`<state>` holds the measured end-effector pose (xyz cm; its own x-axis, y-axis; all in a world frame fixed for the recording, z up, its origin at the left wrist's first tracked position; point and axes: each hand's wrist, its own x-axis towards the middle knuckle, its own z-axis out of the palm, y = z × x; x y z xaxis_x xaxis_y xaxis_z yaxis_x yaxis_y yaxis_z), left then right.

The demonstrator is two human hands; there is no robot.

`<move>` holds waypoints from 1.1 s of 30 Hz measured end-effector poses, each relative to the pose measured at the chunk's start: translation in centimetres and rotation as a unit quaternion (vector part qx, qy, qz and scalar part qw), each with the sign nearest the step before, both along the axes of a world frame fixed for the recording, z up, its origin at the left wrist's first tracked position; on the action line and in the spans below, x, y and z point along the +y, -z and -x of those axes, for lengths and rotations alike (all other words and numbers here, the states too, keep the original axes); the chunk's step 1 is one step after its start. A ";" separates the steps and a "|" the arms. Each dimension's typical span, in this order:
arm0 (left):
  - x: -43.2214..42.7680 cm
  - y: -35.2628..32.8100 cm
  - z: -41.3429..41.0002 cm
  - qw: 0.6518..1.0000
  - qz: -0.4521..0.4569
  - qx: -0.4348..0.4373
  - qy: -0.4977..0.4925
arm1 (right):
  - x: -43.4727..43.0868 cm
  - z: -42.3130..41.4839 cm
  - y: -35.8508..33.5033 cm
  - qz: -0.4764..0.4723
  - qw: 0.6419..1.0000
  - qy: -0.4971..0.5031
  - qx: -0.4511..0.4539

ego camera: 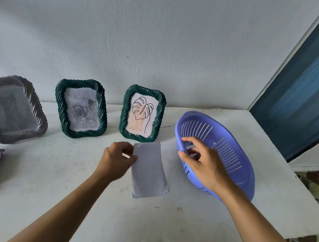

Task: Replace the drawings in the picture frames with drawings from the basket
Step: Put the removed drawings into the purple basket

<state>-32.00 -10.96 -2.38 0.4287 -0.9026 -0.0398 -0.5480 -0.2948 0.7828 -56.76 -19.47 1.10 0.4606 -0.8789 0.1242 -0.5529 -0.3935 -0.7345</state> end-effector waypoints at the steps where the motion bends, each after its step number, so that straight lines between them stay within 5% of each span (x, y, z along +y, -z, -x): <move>1: 0.3 -0.3 -0.2 1.000 0.000 0.018 -0.005 | 0.1 -0.1 0.2 -0.002 1.000 -0.002 -0.001; 14: 3.0 -3.5 -1.8 0.982 0.063 0.173 -0.049 | 1.1 -0.5 1.8 0.008 0.999 -0.011 0.049; 22: 3.5 -3.9 -1.8 0.950 0.085 0.299 -0.020 | 1.0 -0.5 1.3 -0.043 0.998 -0.025 -0.035; 33: 2.8 -3.8 0.3 0.932 0.073 0.353 0.028 | 1.0 -0.6 0.7 -0.080 0.993 -0.057 -0.063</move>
